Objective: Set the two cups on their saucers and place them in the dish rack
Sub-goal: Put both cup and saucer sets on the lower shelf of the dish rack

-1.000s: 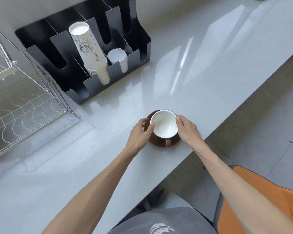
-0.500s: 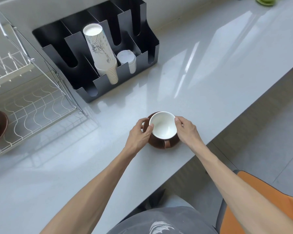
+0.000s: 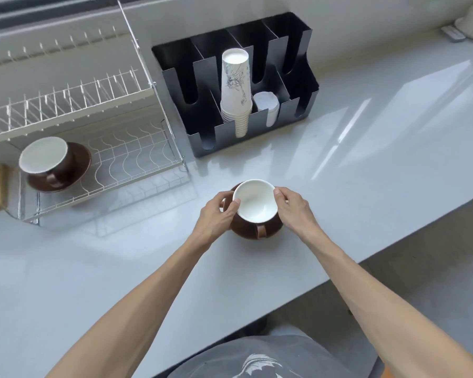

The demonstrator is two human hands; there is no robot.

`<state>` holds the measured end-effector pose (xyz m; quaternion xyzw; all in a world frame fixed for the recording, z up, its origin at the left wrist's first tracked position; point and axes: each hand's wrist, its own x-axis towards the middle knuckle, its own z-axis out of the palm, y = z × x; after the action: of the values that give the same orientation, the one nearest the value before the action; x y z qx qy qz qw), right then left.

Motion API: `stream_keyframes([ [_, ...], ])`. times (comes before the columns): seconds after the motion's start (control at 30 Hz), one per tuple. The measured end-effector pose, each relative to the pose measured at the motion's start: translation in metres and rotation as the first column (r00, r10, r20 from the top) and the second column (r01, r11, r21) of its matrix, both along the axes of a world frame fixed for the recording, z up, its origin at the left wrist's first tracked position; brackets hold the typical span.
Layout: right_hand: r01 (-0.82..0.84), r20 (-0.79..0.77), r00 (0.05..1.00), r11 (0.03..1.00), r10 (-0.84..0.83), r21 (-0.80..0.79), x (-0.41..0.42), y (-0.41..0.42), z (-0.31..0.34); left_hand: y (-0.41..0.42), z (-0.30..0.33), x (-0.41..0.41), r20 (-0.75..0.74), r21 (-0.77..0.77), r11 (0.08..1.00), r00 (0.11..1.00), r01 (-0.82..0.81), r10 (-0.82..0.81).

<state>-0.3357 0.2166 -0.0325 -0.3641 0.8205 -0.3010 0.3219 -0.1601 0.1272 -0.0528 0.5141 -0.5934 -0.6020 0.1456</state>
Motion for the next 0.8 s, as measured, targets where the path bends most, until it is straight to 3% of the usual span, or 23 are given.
stream_keyframes([
  [0.8,-0.37,0.013,0.928,0.926,0.372,-0.076,0.149,-0.108,0.022,-0.046,0.026,0.171,0.025,-0.055,0.922,0.923,-0.383,0.385],
])
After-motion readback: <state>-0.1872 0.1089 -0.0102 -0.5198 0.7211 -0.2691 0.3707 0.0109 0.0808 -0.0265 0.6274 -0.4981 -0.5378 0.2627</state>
